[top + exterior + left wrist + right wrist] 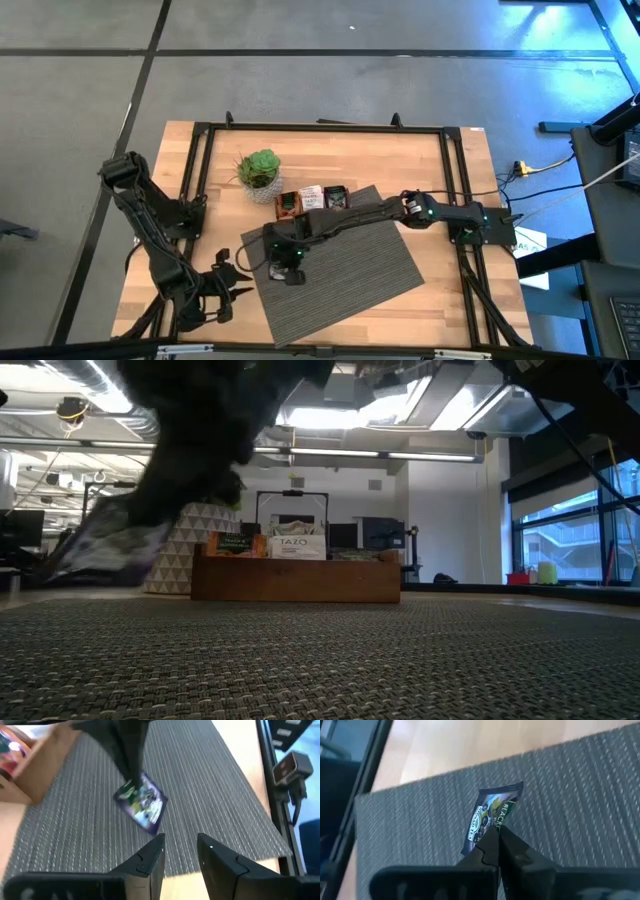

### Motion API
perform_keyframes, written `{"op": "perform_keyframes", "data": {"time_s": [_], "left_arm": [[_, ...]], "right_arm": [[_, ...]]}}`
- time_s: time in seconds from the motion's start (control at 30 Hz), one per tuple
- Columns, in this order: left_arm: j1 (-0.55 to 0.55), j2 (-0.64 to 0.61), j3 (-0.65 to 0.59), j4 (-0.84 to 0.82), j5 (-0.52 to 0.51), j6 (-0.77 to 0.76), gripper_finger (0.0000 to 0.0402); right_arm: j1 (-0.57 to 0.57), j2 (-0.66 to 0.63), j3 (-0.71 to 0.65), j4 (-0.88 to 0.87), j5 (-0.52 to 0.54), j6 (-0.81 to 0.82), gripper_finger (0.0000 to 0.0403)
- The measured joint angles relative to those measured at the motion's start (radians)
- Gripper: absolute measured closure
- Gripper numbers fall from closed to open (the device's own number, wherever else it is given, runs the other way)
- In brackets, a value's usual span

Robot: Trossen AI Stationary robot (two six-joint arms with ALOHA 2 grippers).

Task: Pick & Place Tea
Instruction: Put the black tea bag into the right slot of the wooden organizer

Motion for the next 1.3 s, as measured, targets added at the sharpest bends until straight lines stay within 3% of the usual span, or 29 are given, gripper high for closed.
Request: {"op": "perform_keyframes", "data": {"time_s": [0.17, 0.37, 0.53, 0.7, 0.8, 1.03, 1.3], "left_arm": [[0.003, 0.002, 0.0, -0.002, -0.018, 0.0, 0.0292], [0.003, 0.002, 0.001, 0.025, -0.019, 0.0, 0.0292], [-0.002, 0.002, 0.001, 0.03, -0.019, 0.0, 0.0292], [-0.004, 0.002, 0.001, 0.03, -0.019, 0.009, 0.0292], [-0.004, 0.002, 0.002, 0.03, -0.024, 0.031, 0.0292], [0.014, 0.002, 0.002, 0.03, -0.111, 0.114, 0.0292], [0.095, 0.002, 0.002, 0.029, -0.124, 0.154, 0.0292]], "right_arm": [[0.012, -0.063, -0.048, -0.067, 0.009, -0.024, 0.0401], [0.038, -0.134, -0.174, -0.079, 0.124, -0.042, 0.0401], [0.052, -0.221, -0.438, 0.126, 0.13, 0.023, 0.0401], [0.056, -0.394, -0.697, 0.35, 0.122, 0.087, 0.0401], [0.054, -0.525, -0.809, 0.399, 0.208, 0.084, 0.04], [0.029, -0.733, -0.895, 0.232, 0.637, 0.034, 0.04], [-0.095, -0.79, -0.889, 0.006, 0.633, -0.153, 0.0399]]}}
